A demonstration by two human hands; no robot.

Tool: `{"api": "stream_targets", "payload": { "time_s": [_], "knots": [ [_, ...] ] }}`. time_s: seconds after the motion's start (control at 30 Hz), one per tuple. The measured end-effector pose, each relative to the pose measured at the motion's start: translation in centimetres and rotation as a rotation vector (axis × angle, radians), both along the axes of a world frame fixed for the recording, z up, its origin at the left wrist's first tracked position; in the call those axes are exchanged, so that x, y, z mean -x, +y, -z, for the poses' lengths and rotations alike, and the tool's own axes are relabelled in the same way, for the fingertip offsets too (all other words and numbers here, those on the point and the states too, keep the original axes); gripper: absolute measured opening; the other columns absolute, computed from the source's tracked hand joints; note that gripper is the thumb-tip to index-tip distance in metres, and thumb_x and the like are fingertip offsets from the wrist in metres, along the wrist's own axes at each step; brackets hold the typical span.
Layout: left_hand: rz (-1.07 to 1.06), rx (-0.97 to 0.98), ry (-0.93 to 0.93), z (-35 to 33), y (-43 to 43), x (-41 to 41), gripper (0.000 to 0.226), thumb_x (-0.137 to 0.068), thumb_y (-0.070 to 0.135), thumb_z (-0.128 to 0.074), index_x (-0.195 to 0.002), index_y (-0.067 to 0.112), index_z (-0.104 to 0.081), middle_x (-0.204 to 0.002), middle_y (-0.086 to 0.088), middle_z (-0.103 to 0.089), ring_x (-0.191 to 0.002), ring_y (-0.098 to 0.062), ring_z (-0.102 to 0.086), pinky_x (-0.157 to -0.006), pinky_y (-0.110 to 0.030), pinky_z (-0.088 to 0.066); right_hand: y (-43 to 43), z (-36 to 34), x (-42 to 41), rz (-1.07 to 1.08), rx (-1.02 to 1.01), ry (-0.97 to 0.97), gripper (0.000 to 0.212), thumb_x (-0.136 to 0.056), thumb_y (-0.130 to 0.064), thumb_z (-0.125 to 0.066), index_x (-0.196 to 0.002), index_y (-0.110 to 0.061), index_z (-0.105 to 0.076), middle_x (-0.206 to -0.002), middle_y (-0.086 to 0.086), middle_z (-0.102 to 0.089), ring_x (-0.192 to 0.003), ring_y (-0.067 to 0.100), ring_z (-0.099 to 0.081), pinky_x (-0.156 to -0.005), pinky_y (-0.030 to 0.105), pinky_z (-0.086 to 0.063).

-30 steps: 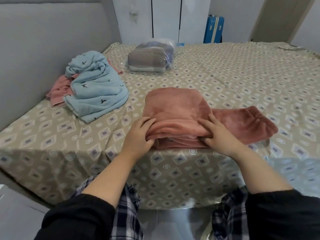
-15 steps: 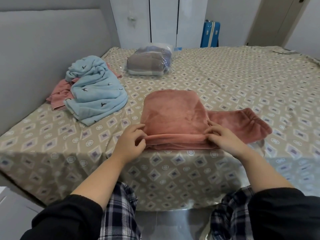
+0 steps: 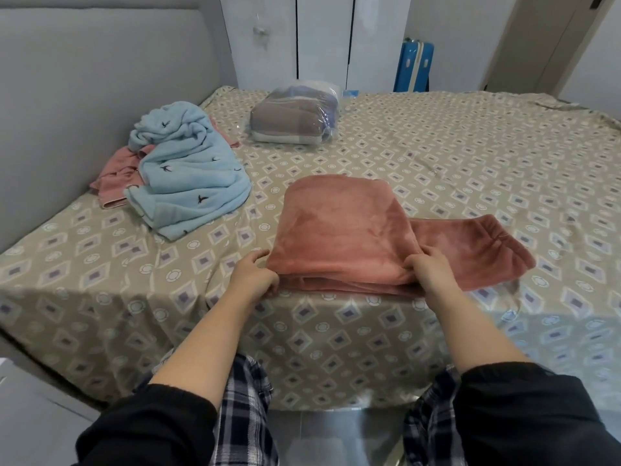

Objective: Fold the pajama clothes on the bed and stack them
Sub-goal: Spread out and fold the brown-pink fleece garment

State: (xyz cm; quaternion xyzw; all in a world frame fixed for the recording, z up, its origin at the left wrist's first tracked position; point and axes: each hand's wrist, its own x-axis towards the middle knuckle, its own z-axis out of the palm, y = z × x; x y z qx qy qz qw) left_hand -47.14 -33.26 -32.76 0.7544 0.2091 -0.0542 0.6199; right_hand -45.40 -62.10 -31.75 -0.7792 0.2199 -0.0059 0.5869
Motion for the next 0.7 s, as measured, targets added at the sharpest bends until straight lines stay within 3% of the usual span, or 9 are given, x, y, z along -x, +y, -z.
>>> {"api": "stream_targets", "payload": {
  "time_s": [0.07,0.17,0.23,0.33,0.4,0.47,0.57,0.63,0.7],
  "knots": [
    [0.074,-0.124,-0.054,-0.1,-0.2,0.0,0.060,-0.074,-0.008,-0.050,-0.127,0.019,-0.057,-0.070,-0.004,-0.067,-0.053,-0.015,-0.060,-0.041,-0.022,-0.045,0.4,-0.5,0.1,-0.040,0.069,-0.024,0.057,-0.080,-0.006,-0.048,-0.137,-0.010,-0.043,-0.104,0.000,-0.059,-0.088,0.015,-0.055,-0.065,0.027,-0.040],
    [0.017,-0.150,-0.124,-0.4,-0.3,0.0,0.051,-0.083,-0.005,-0.044,-0.125,0.019,-0.061,-0.093,-0.002,-0.067,-0.078,-0.015,-0.062,-0.060,-0.024,-0.049,0.8,-1.2,-0.2,-0.082,0.173,-0.083,0.068,-0.081,-0.008,-0.041,-0.148,-0.014,-0.027,-0.134,0.007,-0.049,-0.116,0.026,-0.049,-0.090,0.033,-0.040],
    [-0.109,-0.219,-0.273,-0.9,-0.5,-0.1,0.055,-0.080,-0.012,-0.039,-0.120,0.018,-0.061,-0.112,-0.003,-0.063,-0.098,-0.015,-0.057,-0.077,-0.025,-0.046,1.2,-1.5,-0.5,-0.089,0.399,-0.183,0.067,-0.084,-0.013,-0.042,-0.148,-0.013,-0.027,-0.144,0.014,-0.041,-0.129,0.032,-0.040,-0.106,0.041,-0.035],
    [-0.108,-0.394,-0.542,-3.5,-2.4,-1.8,0.063,-0.075,-0.012,-0.037,-0.126,0.019,-0.060,-0.132,-0.002,-0.054,-0.125,-0.017,-0.044,-0.107,-0.034,-0.036,1.9,-1.4,-1.1,-0.267,0.578,-0.109,0.067,-0.090,-0.026,-0.043,-0.152,-0.019,-0.019,-0.149,0.015,-0.035,-0.131,0.035,-0.041,-0.107,0.041,-0.033],
    [0.063,-0.516,-0.606,-5.7,-4.5,-3.8,0.057,-0.082,-0.004,-0.039,-0.130,0.018,-0.058,-0.136,-0.003,-0.052,-0.131,-0.020,-0.039,-0.112,-0.034,-0.030,2.2,-1.4,-1.4,-0.322,0.506,-0.071,0.072,-0.088,-0.028,-0.048,-0.152,-0.023,-0.016,-0.148,0.011,-0.038,-0.128,0.031,-0.046,-0.104,0.038,-0.036],
    [0.229,-0.675,-0.604,-6.9,-6.3,-6.0,0.049,-0.090,0.007,-0.041,-0.136,0.016,-0.053,-0.143,-0.004,-0.048,-0.136,-0.023,-0.035,-0.115,-0.035,-0.024,2.3,-1.5,-1.9,-0.210,0.225,-0.111,0.074,-0.085,-0.026,-0.054,-0.151,-0.021,-0.020,-0.141,0.008,-0.047,-0.122,0.026,-0.050,-0.102,0.035,-0.039],
    [0.489,-0.988,-0.420,-5.9,-7.5,-8.1,0.050,-0.100,0.034,-0.033,-0.149,0.024,-0.032,-0.159,-0.003,-0.023,-0.146,-0.026,-0.015,-0.119,-0.045,-0.012,1.7,-1.8,-3.3,-0.059,-0.112,0.036,0.068,-0.085,-0.040,-0.060,-0.143,-0.013,-0.037,-0.129,0.011,-0.057,-0.110,0.029,-0.058,-0.091,0.039,-0.050],
    [0.633,-1.110,-0.262,-4.4,-7.5,-8.5,0.057,-0.100,0.051,-0.024,-0.153,0.032,-0.017,-0.162,0.002,-0.004,-0.149,-0.025,0.001,-0.119,-0.050,-0.003,1.2,-2.3,-4.0,-0.115,-0.152,0.141,0.062,-0.082,-0.046,-0.065,-0.129,-0.007,-0.053,-0.113,0.014,-0.067,-0.097,0.030,-0.065,-0.080,0.038,-0.055],
    [0.620,-1.119,-0.253,-3.5,-6.8,-8.7,0.060,-0.098,0.057,-0.023,-0.153,0.035,-0.014,-0.162,0.005,0.000,-0.149,-0.022,0.005,-0.117,-0.051,-0.003,1.6,-2.6,-4.3,-0.220,-0.155,0.125,0.055,-0.078,-0.042,-0.071,-0.117,-0.004,-0.061,-0.098,0.014,-0.072,-0.088,0.028,-0.071,-0.081,0.041,-0.058]
  ]
}}
